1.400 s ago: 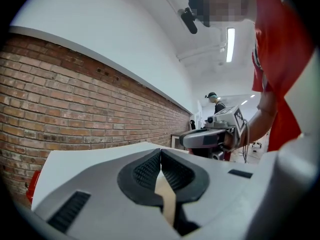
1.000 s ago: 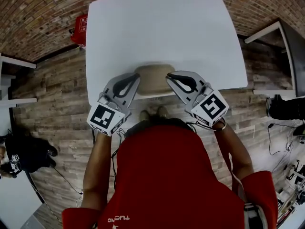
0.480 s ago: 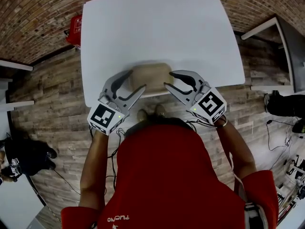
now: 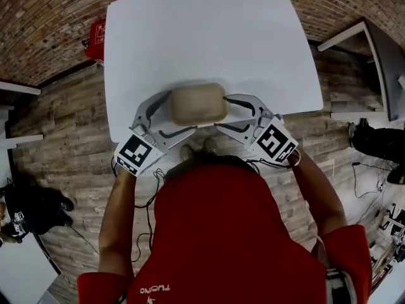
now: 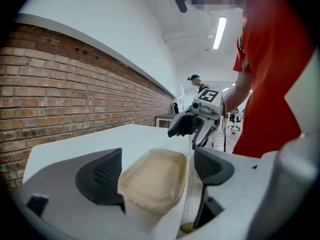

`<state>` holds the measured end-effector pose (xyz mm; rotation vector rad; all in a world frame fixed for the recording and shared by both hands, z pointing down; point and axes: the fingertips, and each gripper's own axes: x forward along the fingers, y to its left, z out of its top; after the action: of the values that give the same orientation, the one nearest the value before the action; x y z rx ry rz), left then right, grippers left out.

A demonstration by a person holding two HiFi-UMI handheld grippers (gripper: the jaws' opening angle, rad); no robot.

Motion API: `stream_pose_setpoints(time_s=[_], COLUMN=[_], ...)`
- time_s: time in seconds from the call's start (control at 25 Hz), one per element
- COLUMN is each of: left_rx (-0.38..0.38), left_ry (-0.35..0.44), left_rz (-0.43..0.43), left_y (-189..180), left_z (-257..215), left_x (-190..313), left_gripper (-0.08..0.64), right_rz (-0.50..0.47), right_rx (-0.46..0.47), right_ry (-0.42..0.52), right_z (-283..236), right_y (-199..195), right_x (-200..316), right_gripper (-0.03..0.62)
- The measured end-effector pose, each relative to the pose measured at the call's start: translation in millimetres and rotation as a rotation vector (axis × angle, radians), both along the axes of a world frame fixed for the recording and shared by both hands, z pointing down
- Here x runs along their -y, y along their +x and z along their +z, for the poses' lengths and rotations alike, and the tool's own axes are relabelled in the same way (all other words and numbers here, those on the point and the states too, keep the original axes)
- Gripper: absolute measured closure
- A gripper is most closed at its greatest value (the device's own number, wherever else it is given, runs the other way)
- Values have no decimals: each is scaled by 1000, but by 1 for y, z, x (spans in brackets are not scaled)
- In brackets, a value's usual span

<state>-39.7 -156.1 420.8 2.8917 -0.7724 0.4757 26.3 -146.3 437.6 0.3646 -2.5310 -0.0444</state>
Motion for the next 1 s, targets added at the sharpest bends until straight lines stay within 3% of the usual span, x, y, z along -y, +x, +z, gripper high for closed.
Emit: stream_pose_setpoints(time_s=[0.28,0.64,0.8,1.0], left_rx=[230,407,446,406], left_ry=[-8,-54,-73,-117], left_rz=[89,203,230,225], left_y=[-12,-12,-11,-7], left_z=[40,73,82,85], left_x=[-3,2,5,9], left_gripper=[57,25,25,25], right_rz=[-147,-288,-316,-353], right_rx=[-205,-381,-428,-468], right_ry=[172,271,323,398], right_z=[21,50,58,67], right_y=[5,6,7,7], right_x=[-6,-10,-5,1], right_gripper=[306,298,298,299])
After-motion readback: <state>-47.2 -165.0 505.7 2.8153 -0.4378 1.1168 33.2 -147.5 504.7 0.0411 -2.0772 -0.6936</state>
